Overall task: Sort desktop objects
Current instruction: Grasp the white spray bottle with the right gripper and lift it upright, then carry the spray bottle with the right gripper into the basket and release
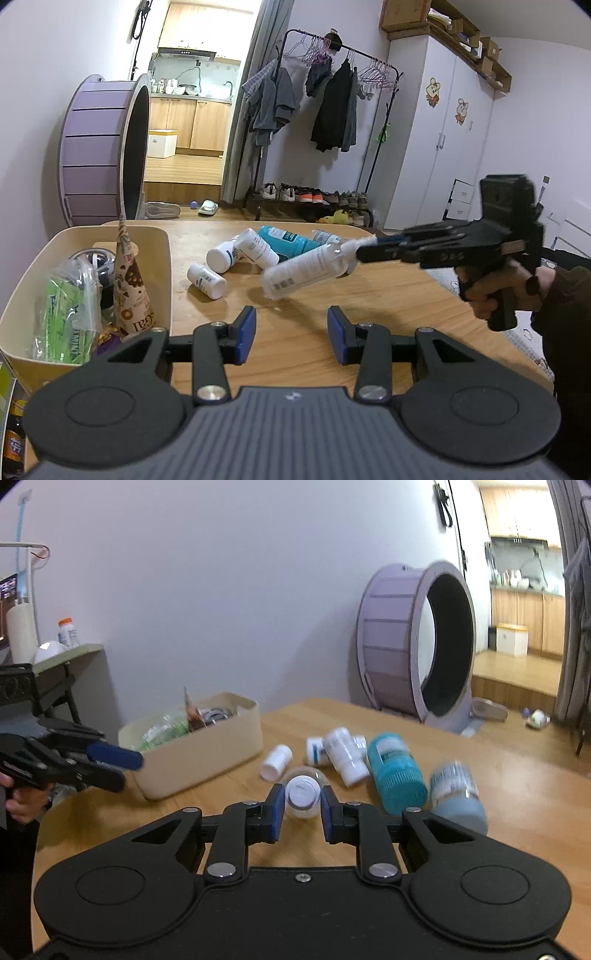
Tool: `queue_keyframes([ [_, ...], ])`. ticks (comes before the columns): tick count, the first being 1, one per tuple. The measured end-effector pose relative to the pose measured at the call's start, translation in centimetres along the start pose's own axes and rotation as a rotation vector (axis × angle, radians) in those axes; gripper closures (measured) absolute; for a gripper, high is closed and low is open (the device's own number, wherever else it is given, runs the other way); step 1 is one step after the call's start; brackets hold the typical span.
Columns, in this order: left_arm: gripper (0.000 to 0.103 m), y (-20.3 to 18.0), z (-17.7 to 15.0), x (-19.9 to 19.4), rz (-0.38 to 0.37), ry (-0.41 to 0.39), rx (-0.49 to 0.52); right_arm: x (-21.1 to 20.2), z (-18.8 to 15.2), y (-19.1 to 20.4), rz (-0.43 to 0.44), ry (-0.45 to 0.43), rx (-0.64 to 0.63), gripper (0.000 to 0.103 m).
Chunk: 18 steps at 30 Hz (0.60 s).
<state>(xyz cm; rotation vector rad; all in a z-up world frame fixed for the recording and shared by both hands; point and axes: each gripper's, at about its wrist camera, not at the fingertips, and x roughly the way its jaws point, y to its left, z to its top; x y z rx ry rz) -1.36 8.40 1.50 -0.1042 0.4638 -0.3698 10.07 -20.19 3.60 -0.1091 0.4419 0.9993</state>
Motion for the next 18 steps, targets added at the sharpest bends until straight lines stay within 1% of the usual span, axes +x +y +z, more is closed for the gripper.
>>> queue_keyframes([
  [4,0.062,-0.1,0.0,0.2,-0.002,0.002,0.000,-0.8,0.9,0.8,0.001,-0.046,-0.026,0.082],
  [9,0.062,-0.2,0.0,0.4,0.000,0.007,0.004,0.0,1.6,1.0,0.000,-0.050,-0.029,0.082],
  [16,0.062,-0.1,0.0,0.1,0.003,-0.008,-0.006,1.4,1.7,1.6,-0.033,-0.057,-0.036,0.080],
  [17,0.062,-0.1,0.0,-0.1,0.003,-0.013,-0.008,1.4,1.7,1.5,-0.042,-0.057,-0.035,0.074],
  [18,0.062,-0.1,0.1,-0.3,0.003,-0.020,-0.010,1.4,1.7,1.5,-0.046,-0.055,-0.031,0.066],
])
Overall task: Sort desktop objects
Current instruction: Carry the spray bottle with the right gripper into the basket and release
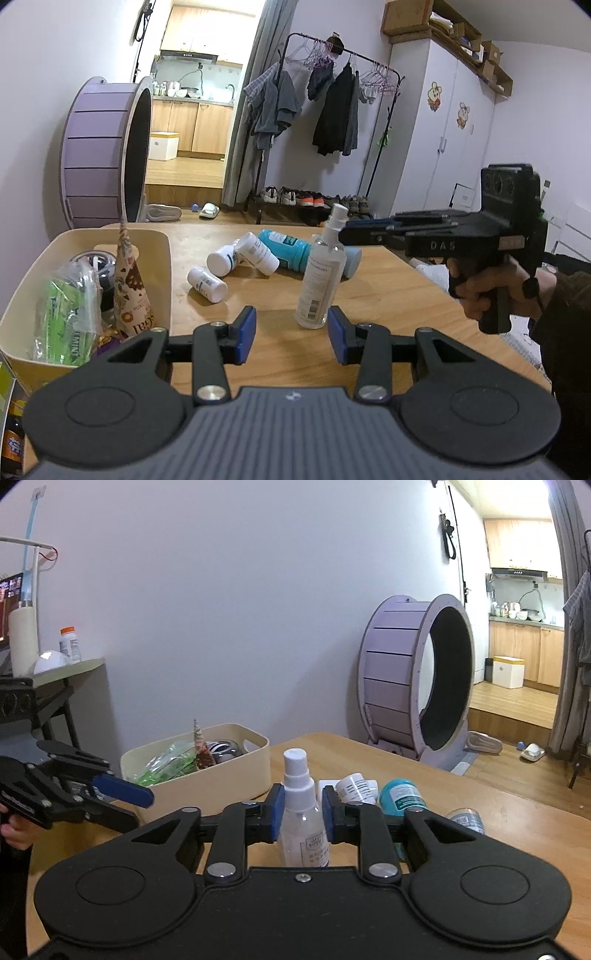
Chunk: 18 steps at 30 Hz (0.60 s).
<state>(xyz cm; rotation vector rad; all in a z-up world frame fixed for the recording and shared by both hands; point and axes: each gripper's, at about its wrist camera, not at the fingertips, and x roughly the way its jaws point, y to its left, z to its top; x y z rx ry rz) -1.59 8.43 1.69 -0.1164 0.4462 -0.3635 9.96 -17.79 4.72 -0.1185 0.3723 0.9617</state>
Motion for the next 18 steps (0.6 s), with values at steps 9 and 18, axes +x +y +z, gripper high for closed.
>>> queue_keyframes([
  [9,0.054,0.2,0.2,-1.4,-0.011,-0.034,-0.009,0.7,0.4,0.2,-0.023,-0.036,0.010,0.048],
  [18,0.054,1.3,0.2,-3.1,0.015,-0.065,-0.032,2.4,0.5,0.6,-0.051,0.025,0.046,0.078],
])
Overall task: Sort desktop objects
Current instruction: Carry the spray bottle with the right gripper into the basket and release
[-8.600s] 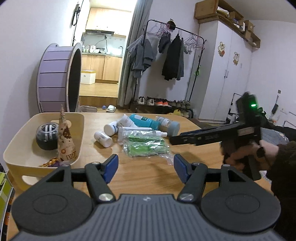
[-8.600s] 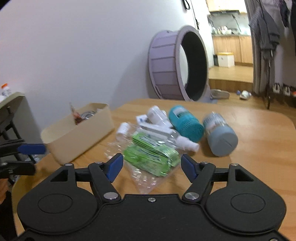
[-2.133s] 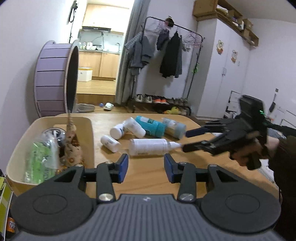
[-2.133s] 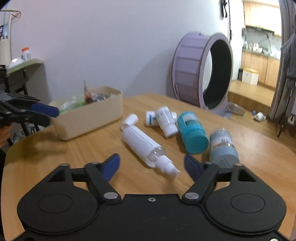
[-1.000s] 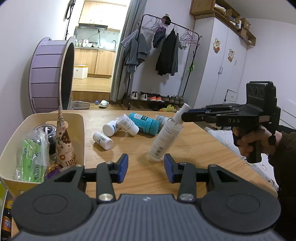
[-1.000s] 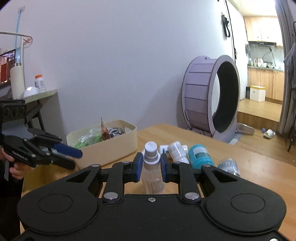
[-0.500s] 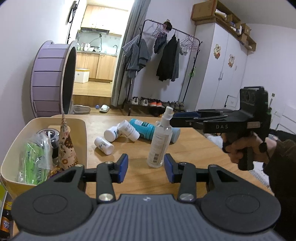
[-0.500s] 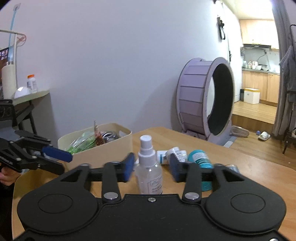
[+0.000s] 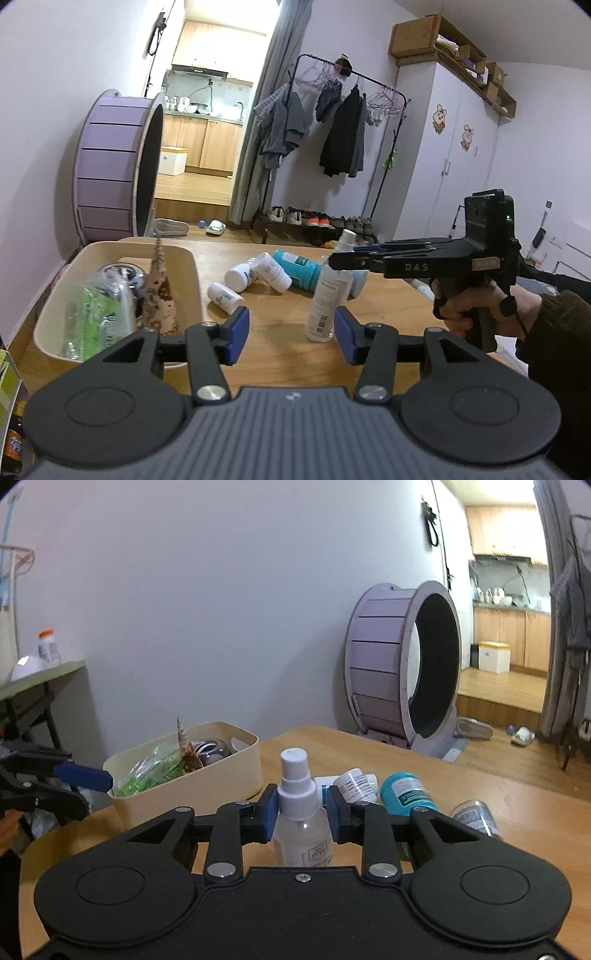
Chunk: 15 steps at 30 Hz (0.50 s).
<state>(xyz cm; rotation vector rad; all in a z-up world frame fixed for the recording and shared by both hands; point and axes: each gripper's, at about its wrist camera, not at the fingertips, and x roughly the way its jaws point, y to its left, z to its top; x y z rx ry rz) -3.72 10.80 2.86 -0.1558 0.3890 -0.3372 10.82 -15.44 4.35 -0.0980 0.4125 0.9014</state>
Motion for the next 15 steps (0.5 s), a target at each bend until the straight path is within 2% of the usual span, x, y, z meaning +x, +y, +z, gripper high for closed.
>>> queue_keyframes([
  [8,0.053,1.5,0.3,-2.1,0.049,-0.057,-0.041,-0.4,3.8,2.2,0.032,-0.078,-0.018,0.081],
  [15,0.053,3.0,0.8,-3.5,0.088,-0.101,-0.092,3.0,7.9,5.4,0.106,-0.110,-0.084,0.081],
])
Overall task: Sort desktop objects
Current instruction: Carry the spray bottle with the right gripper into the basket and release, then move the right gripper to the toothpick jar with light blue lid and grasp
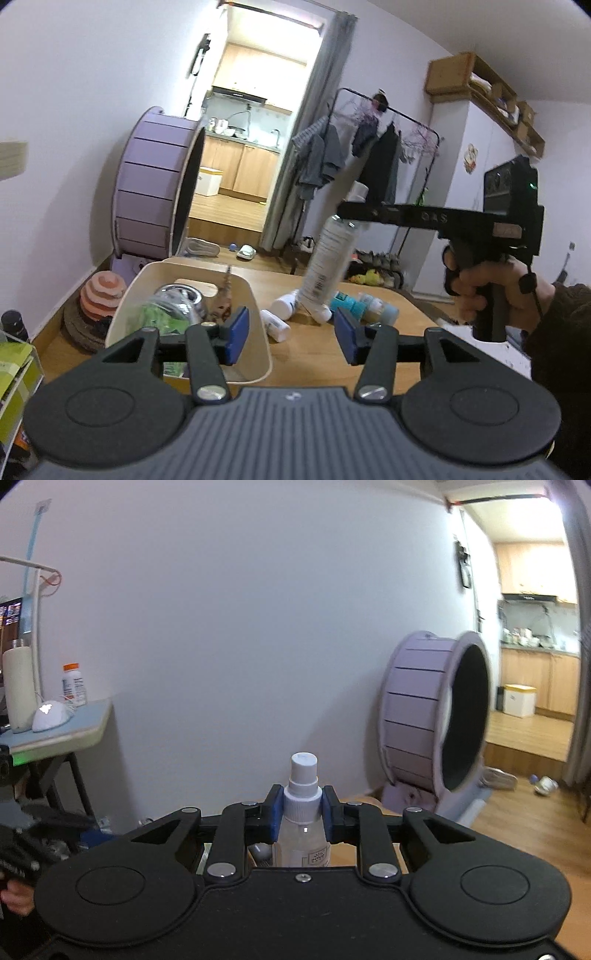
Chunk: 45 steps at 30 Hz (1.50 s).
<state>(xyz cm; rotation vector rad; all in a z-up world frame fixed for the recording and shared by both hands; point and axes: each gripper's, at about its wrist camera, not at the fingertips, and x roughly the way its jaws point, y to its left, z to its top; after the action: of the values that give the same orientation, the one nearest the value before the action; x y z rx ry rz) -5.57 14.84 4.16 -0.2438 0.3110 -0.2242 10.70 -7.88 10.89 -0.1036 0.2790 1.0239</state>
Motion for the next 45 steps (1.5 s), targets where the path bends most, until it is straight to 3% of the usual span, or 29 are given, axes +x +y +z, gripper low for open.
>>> queue_keyframes([
  [8,0.053,1.6,0.5,-0.5,0.051,-0.015,-0.027,6.5,0.6,0.4,0.044,0.031,0.000,0.081],
  [15,0.053,2.2,0.4,-0.4,0.082,0.010,-0.042,10.5,-0.6,0.4,0.025,0.082,-0.016,0.081],
  [22,0.053,2.2,0.2,-0.4,0.080,0.019,-0.031,11.1,-1.7,0.4,0.024,0.129,-0.020,0.080],
  [29,0.053,1.9,0.0,-0.2,0.072,0.027,-0.023,4.6,-1.3,-0.6,-0.024,0.065,-0.005,0.075],
  [31,0.053,1.8,0.0,-0.1,0.067,0.031,-0.015,2.0,-1.4,-1.4,-0.053,0.048,0.000,0.068],
  [33,0.053,1.4,-0.1,0.0,0.052,0.040,-0.011,-1.1,-2.0,-2.4,-0.103,0.035,0.008,0.050],
  [35,0.050,0.8,-0.3,0.3,0.027,0.048,-0.005,-3.7,-3.0,-3.6,-0.155,0.032,0.021,0.045],
  [39,0.042,-0.8,-0.7,1.4,-0.009,0.054,0.037,-7.6,-5.7,-6.3,-0.271,0.073,0.064,0.039],
  [45,0.040,-2.9,-1.4,3.1,-0.052,0.082,0.070,-9.0,-9.8,-9.9,-0.373,0.137,0.164,0.033],
])
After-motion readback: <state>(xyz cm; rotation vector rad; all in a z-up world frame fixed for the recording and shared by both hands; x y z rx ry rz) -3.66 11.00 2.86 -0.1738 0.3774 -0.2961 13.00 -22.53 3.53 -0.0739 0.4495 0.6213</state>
